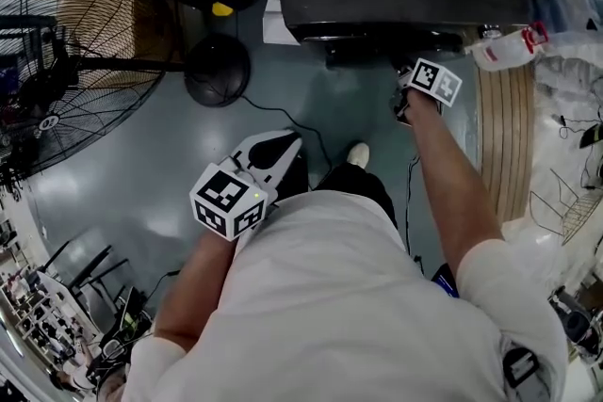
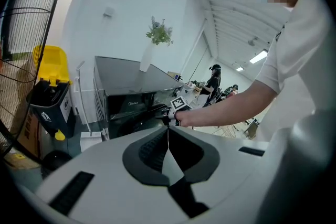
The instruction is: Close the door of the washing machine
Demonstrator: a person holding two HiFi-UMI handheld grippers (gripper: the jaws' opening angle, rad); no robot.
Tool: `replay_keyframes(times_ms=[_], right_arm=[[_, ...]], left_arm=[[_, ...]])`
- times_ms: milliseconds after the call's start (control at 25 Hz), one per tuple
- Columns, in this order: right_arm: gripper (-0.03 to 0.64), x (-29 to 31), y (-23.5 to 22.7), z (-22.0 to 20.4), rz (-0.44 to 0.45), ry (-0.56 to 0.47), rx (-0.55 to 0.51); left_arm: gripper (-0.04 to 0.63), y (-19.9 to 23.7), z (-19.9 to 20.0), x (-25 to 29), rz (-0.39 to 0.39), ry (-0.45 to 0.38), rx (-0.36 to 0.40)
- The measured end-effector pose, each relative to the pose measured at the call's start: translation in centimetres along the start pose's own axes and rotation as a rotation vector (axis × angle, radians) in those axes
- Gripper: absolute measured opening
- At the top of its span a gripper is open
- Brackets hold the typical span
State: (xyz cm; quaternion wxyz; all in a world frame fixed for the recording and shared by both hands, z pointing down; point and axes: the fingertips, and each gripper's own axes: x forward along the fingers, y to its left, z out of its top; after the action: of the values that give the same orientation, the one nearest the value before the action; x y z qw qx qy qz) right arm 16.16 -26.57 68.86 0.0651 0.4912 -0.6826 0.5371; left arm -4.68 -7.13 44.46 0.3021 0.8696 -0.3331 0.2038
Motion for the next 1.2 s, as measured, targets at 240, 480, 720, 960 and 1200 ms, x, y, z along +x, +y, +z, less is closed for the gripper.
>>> replay_keyframes(times_ms=[240,480,720,960,1200], right_arm=[[0.086,-1.0,1.0,0.1,-0.016,0.007,-0.097],[0.081,-3.0,3.5,-1.8,-0.009,0.034,-0.249],[0.041,-7.4,5.8,-4.1,-0.026,0.048,-0.404],[0.009,-12.6,9.3,-7.3,-0.027,0.043,-0.491],[0.009,-16.8,13.9,-10.5,-0.019,0.03,-0.602]], left_arm=[[0.018,-0.6,0.1,-0.5,-0.025,-0.009,0.017],[0.018,-0.4,0.5,-1.1,-0.088,-0.028,0.063],[0.018,-0.5,2.0,-1.1,-0.179,-0.045,0.126],[0.018,-0.4,2.3,-1.2,-0.244,-0.046,0.168],[0.018,0.4,1.3,-2.6,-0.285,-0.042,0.184]])
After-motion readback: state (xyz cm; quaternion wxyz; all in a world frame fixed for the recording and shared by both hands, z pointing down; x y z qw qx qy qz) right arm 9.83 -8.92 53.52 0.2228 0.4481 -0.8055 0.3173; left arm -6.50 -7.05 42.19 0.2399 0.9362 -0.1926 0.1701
